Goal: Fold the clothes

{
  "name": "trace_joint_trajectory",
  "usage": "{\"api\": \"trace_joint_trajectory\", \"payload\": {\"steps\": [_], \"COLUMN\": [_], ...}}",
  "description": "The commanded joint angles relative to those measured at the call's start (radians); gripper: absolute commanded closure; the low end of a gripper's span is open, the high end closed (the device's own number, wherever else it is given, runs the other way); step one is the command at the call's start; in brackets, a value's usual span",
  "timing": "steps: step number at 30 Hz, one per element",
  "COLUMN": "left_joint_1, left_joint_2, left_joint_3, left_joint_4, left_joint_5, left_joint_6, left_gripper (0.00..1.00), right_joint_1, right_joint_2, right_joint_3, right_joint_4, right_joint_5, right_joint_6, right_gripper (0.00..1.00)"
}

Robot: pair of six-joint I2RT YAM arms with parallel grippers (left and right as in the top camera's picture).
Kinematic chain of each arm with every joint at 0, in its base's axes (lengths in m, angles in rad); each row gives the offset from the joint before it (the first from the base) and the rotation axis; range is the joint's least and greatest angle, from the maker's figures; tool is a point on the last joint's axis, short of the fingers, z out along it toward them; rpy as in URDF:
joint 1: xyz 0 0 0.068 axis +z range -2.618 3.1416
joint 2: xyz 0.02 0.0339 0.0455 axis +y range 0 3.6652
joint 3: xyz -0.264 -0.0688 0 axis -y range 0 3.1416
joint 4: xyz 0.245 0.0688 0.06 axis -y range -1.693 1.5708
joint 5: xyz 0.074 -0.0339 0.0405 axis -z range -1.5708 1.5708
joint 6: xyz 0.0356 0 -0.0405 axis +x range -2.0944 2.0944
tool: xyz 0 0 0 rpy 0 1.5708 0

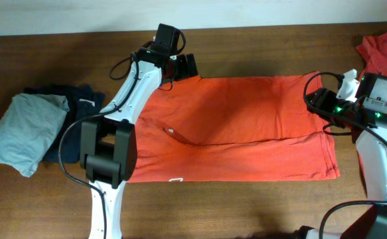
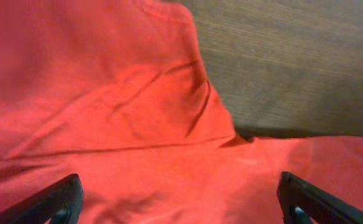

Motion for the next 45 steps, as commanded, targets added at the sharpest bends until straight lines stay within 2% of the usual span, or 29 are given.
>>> {"api": "trace_joint_trajectory", "payload": {"steps": [1,8,11,15,18,35,39,40,45], "left_joint_1": [-0.004,0.058,0.077,0.077,0.067,0.032,0.032,0.032,0.032], "left_joint_2": [-0.001,0.001,0.001,0.007,0.030,0.229,0.255,0.259,0.288], "left_joint_3": [0.030,0.080,0.083,0.083,0.083,0.083,0.083,0.083,0.083], "left_joint_4": [-0.021,-0.014,0.081,0.196,0.275,0.425,0.457,0.459,0.452], "left_joint_5": [-0.045,-0.037,0.032,-0.016,-0.016,-0.034,-0.034,-0.034,-0.034], "left_joint_6": [0.110,0.179,0.312,0.422,0.458,0.468,0.490,0.490,0.489], "left_gripper": [0.01,0.02,0.02,0.02,0.01,0.02,0.11,0.16,0.24], "right_joint_1": [0.005,0.005,0.005,0.005,0.005,0.005,0.005,0.005,0.005], "right_joint_2": [0.005,0.005,0.005,0.005,0.005,0.005,0.005,0.005,0.005], "right_joint_3": [0.019,0.019,0.019,0.019,0.019,0.019,0.019,0.019,0.019], "right_joint_4": [-0.001,-0.003,-0.003,-0.012,-0.018,-0.041,-0.047,-0.050,-0.063], "right_joint_5": [0.008,0.008,0.008,0.008,0.008,0.009,0.009,0.009,0.009], "right_joint_6": [-0.010,-0.002,-0.002,-0.002,-0.002,-0.003,-0.003,-0.003,-0.003], "right_gripper": [0.39,0.39,0.39,0.39,0.39,0.40,0.40,0.40,0.40]}}
